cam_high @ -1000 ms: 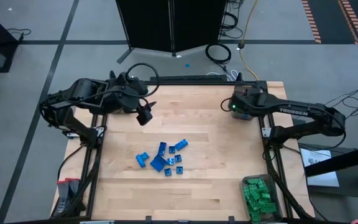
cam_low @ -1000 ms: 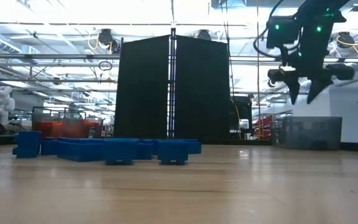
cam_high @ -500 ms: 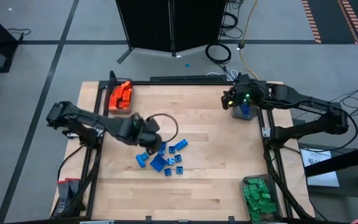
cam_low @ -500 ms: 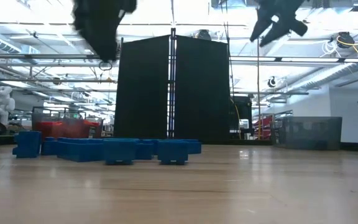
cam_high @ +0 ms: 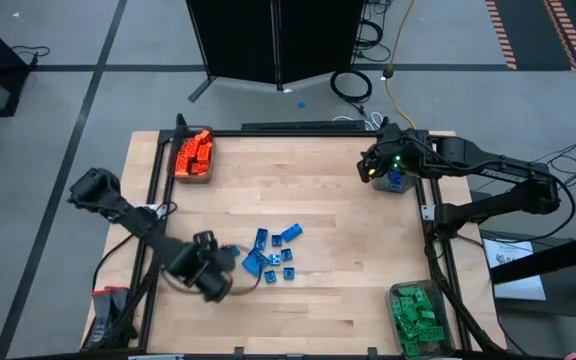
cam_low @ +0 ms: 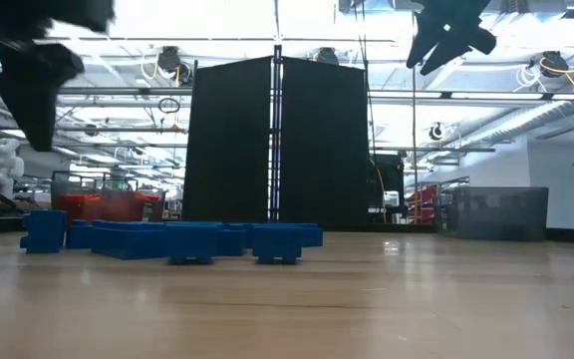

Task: Sort blocks
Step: Put the blue game piece into the top right black bin

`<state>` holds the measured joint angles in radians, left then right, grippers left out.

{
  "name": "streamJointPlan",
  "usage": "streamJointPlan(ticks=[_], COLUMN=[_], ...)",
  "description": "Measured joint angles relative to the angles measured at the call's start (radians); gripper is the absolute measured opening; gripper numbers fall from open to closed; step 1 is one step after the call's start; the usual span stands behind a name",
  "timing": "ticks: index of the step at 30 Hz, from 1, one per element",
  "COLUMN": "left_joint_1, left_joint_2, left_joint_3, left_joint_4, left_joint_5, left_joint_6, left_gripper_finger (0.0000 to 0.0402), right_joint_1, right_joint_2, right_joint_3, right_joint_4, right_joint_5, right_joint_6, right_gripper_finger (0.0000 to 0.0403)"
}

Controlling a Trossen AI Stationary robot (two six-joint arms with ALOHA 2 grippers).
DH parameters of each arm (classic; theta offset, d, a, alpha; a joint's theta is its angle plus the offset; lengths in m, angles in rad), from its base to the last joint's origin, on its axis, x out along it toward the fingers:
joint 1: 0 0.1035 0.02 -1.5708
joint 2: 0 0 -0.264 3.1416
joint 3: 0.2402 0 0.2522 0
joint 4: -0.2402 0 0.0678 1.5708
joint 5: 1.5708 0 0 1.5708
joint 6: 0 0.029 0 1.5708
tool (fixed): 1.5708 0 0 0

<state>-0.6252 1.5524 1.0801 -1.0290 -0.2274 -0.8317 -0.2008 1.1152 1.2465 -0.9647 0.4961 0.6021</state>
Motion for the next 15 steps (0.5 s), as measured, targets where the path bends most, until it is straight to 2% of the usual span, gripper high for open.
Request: streamJointPlan(ticks=[4,8,10,13,15], left_joint_1=[-0.089,-0.103,-0.087,-0.067,-0.06], left_joint_2=[0.0,0.0,-0.001,-0.001,-0.001], left_joint_3=[0.0,-0.002,-0.025,-0.092,-0.133], left_joint_4=[0.004,0.007,0.056,0.19,0.231], left_joint_5=[-0.104,-0.249,-0.239,-0.124,-0.097], left_joint_6=[0.224,0.362,0.416,0.479,0.495], left_gripper_finger=[0.0318,0.0318,0.0318,0.0318,0.0318], right_joint_1=[0.0,0.0,0.0,0.0,0.0], right_joint_2=[0.0,0.0,0.0,0.0,0.0], right_joint_3=[0.0,0.0,0.0,-0.001,-0.001], right_joint_4=[0.011,0.01,0.01,0.01,0.01], right_joint_5=[0.0,0.0,0.0,0.0,0.0], right_joint_6=[-0.012,-0.012,-0.012,-0.012,-0.004], right_gripper_finger=[0.0174,0.0174,0.0174,0.0174,0.0174])
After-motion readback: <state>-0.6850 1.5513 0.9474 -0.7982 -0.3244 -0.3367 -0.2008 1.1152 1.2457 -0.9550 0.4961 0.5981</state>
